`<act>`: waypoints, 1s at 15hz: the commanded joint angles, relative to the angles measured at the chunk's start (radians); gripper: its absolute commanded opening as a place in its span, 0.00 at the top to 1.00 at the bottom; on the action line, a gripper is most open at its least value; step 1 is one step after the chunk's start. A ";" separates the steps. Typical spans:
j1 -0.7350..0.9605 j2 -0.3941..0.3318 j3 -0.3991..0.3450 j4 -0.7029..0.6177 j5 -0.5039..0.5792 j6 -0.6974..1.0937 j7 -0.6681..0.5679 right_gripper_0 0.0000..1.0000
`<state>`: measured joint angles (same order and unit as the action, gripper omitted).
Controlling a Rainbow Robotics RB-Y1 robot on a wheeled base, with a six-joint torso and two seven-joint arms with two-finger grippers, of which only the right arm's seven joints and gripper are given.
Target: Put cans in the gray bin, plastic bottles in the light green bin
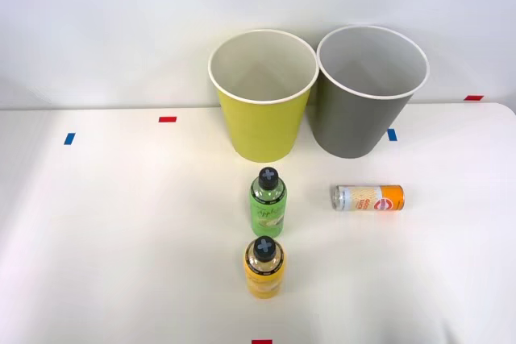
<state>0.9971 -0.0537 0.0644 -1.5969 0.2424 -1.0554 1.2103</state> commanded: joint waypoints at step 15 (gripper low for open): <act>0.000 0.000 0.000 0.000 0.000 0.000 0.000 0.00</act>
<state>0.9971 -0.0537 0.0644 -1.5969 0.2424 -1.0554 1.2104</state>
